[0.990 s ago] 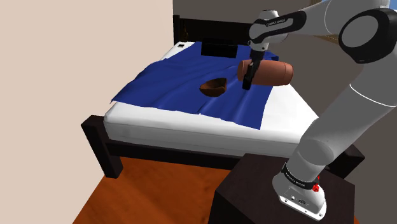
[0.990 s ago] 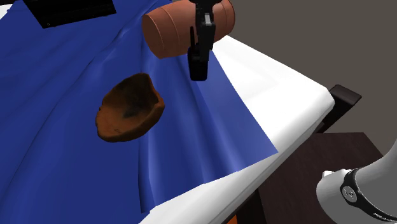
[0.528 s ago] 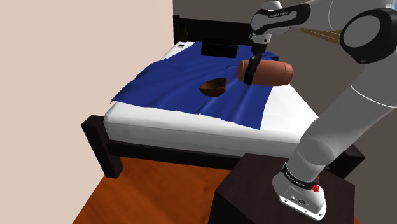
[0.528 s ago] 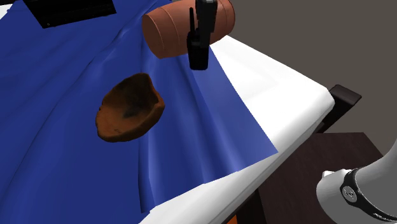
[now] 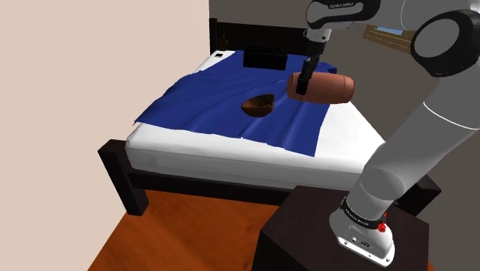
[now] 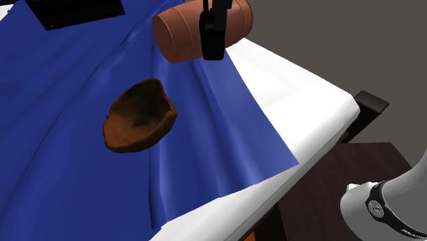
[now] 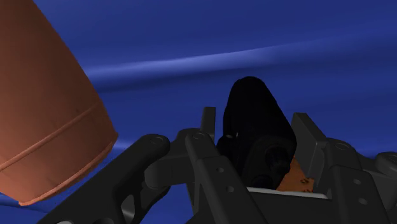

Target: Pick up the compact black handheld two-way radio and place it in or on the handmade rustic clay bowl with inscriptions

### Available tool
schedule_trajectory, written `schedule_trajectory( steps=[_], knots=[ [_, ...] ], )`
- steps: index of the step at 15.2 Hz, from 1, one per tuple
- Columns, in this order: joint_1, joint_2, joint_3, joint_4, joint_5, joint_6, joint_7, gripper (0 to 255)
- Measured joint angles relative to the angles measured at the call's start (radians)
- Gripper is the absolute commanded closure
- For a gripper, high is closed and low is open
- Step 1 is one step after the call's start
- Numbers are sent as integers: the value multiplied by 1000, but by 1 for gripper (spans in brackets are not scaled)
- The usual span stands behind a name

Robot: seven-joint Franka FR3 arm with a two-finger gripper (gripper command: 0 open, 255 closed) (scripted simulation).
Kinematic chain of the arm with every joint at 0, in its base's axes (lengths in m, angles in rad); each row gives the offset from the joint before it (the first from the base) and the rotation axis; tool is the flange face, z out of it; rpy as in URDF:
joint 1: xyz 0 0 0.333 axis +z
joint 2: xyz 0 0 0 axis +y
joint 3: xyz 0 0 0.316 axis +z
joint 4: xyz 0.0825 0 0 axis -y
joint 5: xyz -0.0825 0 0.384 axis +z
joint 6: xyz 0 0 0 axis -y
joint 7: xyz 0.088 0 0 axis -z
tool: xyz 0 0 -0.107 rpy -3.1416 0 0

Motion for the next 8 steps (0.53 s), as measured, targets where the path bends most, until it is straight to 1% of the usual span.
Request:
schedule_trajectory(
  steps=[2,8],
  knots=[
    [4,9,4,20,4,-13,5,255],
    [45,141,41,177,62,-52,71,255]
  ],
)
